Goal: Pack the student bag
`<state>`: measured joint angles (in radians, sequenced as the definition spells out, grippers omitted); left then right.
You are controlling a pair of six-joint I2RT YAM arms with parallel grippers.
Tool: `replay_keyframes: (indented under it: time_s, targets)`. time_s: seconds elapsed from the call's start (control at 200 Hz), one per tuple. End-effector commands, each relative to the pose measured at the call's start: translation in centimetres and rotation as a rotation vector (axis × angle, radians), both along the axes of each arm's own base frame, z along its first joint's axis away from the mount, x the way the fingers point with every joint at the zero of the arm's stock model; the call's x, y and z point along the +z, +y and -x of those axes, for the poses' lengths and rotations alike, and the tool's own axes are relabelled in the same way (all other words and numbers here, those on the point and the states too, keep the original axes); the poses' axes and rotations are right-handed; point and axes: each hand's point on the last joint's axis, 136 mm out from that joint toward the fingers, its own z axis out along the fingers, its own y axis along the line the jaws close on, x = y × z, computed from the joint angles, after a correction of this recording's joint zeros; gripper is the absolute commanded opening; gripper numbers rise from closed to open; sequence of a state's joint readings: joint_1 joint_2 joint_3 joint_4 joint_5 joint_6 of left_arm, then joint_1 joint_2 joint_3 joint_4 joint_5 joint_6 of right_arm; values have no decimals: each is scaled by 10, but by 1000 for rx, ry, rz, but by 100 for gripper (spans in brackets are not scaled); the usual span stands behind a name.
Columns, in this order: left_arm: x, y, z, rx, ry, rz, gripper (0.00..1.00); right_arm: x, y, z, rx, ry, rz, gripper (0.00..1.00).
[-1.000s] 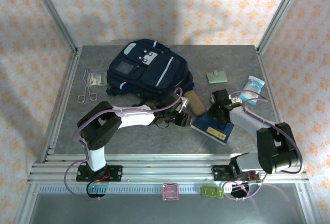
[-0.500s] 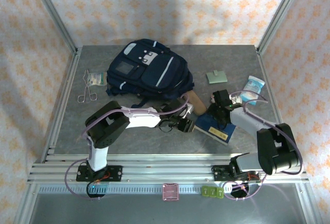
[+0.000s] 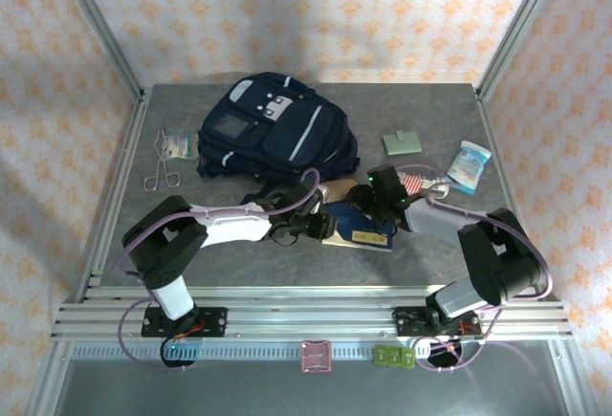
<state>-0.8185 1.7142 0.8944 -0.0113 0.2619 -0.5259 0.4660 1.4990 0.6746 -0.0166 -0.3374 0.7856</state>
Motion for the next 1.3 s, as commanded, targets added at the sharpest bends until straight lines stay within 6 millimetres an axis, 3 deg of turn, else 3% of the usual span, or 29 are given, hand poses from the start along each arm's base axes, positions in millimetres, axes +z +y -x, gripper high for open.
replay_keyframes:
  time_s: [0.0,0.16,0.285,0.47,0.641,0.906,1.006,1.296]
  targets:
    - [0,12,-7,67,-10,-21,51,-4,17,7,74,62,-12,61]
    - [20,21,-13,90,-52,-22,52,17,-5,7,71,28,114,62]
    - [22,21,-9,72,-32,-24,52,21,-38,9,22,17,188,64]
    - [34,-2,20,-67,-4,13,51,20,-70,-2,-31,3,233,64]
    - [32,-21,63,-234,72,16,49,22,-68,-28,-29,-42,237,63]
    - [20,-34,70,-311,120,8,46,0,-50,-60,18,-22,210,59]
    - [12,-35,62,-295,124,1,43,-10,-49,-56,33,3,207,57]
    - [-23,9,18,-88,106,-177,36,-26,-50,-7,87,97,165,53]
